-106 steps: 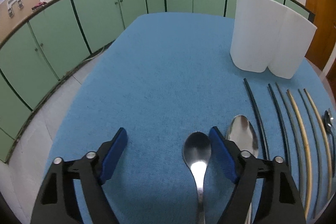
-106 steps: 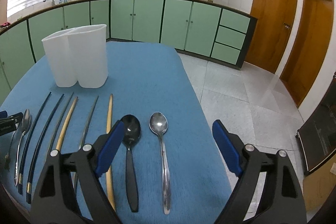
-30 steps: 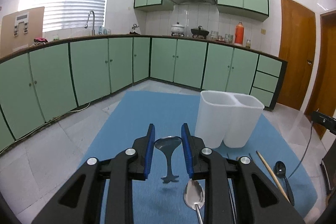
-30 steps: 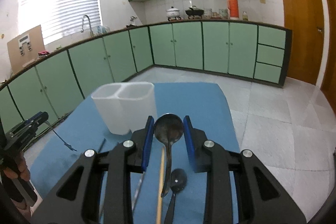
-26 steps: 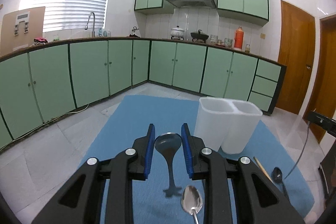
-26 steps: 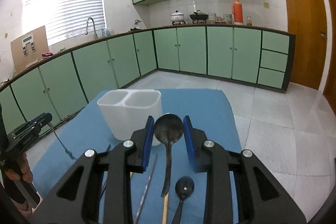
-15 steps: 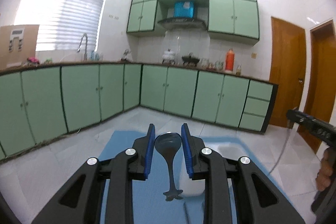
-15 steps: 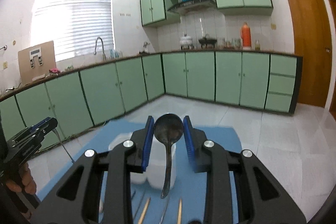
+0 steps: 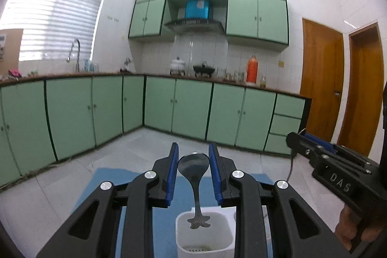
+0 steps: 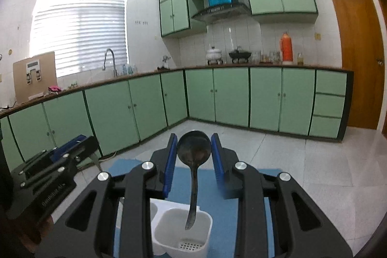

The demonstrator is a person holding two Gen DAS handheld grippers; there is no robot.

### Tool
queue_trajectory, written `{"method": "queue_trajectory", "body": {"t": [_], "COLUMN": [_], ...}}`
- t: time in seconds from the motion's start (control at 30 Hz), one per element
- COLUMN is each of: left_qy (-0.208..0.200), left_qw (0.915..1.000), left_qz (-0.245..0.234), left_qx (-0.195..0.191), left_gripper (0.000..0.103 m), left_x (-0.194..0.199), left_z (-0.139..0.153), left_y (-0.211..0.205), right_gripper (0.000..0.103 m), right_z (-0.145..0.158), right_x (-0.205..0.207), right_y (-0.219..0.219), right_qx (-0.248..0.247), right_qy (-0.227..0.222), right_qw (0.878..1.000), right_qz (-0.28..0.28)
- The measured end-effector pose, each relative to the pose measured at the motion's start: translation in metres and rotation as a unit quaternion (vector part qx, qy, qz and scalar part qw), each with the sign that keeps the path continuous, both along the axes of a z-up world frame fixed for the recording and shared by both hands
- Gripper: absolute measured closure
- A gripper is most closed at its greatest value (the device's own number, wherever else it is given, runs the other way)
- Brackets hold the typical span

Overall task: Organize utensils
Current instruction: 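Lift both spoons and drop them into the white caddy compartments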

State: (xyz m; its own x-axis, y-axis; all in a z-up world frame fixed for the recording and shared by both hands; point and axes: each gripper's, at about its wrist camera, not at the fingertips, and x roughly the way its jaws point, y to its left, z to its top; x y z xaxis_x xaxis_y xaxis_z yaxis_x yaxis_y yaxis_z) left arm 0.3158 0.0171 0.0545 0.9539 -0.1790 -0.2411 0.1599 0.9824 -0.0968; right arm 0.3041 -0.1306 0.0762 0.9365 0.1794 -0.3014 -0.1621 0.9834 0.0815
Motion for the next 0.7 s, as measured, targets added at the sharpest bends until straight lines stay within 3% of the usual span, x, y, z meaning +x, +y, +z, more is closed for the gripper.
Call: {"method": "queue_trajectory", "body": {"t": [0.3,0.6,0.7], "left_qy": [0.051,0.084,0.08], "left_qw": [0.9985,0.9961,0.9964], "left_qz": [-0.001,-0.003,0.002], "left_qx": [0.021,0.025,0.026], "left_gripper": [0.078,0.077,0.061], "left_x": [0.018,0.018,0.012], "left_z": [-0.045,-0.07,-0.07], "left_y": [0.001,0.005,0.007], "right_gripper": [0.076,0.072,0.066], "right_z": [-0.057,-0.077,-0.076], "right_x": [0.013,0.004,-0.002], "right_y": [0.013,0.017,0.015], "right_qx": [0.002,-0.002,0.002], "right_qy": [0.062,0.074,0.07], "right_qw": [0.998,0.997,0.998], "right_qz": [0.008,0.004,0.002]}}
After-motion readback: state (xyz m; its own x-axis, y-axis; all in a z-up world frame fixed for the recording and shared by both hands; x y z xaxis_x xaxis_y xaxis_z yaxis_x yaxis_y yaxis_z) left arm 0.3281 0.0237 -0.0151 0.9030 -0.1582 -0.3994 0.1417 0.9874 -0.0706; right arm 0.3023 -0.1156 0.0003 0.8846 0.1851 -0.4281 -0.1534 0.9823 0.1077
